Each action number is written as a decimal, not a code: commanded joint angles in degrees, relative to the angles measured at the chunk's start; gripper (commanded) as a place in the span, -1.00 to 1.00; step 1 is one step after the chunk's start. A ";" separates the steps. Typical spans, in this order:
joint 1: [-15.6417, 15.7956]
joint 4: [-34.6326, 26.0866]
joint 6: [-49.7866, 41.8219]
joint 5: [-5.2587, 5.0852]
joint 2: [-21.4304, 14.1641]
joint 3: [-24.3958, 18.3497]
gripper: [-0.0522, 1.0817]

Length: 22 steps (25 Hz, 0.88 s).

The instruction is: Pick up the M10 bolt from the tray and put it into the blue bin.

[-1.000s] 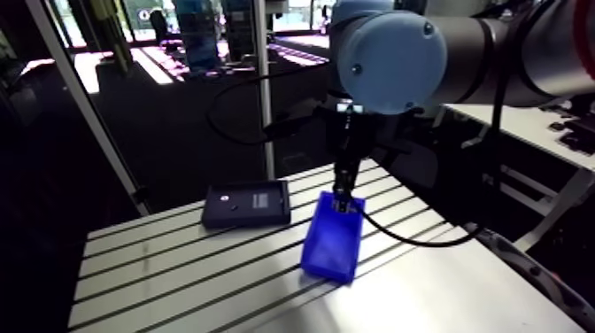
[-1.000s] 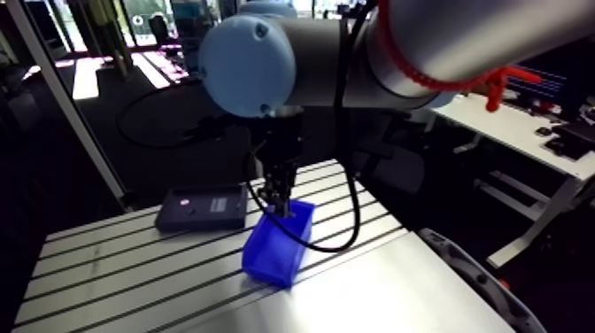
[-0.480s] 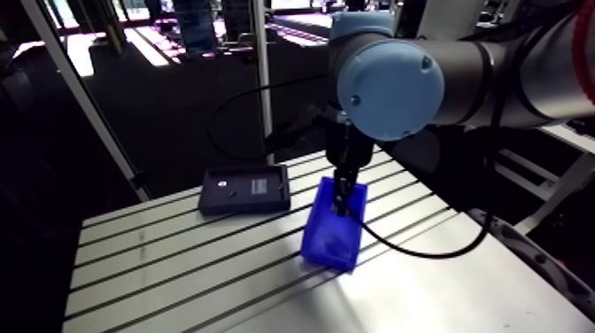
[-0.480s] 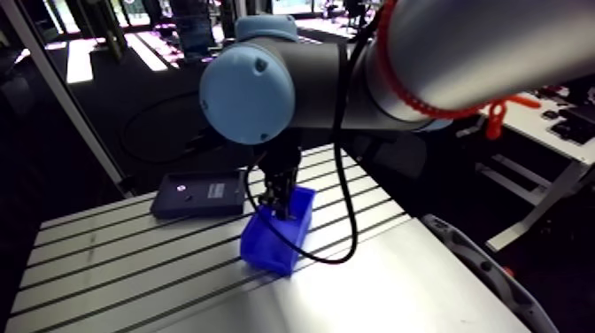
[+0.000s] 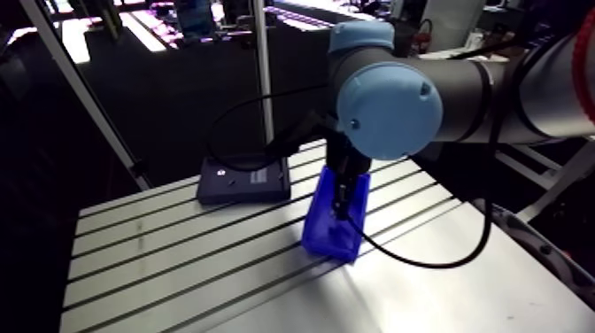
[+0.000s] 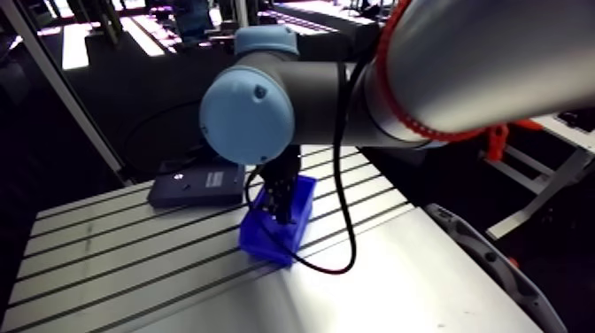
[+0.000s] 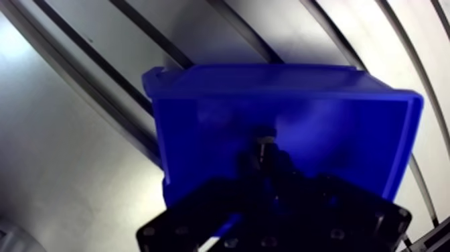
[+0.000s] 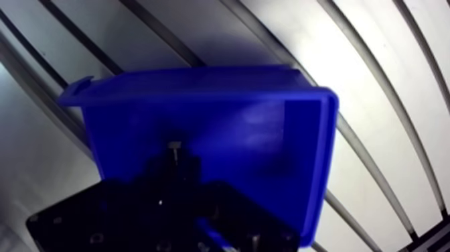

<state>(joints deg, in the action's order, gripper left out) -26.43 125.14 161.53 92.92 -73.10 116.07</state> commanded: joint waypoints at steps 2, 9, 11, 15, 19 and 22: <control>0.05 1.03 -0.10 0.20 0.73 0.78 0.85; 0.05 1.12 -0.19 0.29 0.55 0.96 -0.01; 0.05 1.56 -0.19 1.17 0.47 1.05 -0.23; 0.23 5.07 -0.37 3.02 -0.24 1.75 -0.90; 0.40 4.37 -0.45 4.95 -2.17 1.58 -0.90; 0.40 0.86 -0.54 5.13 -3.58 0.61 -0.90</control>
<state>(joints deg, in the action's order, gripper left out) -26.12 129.25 161.14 97.01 -74.59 117.58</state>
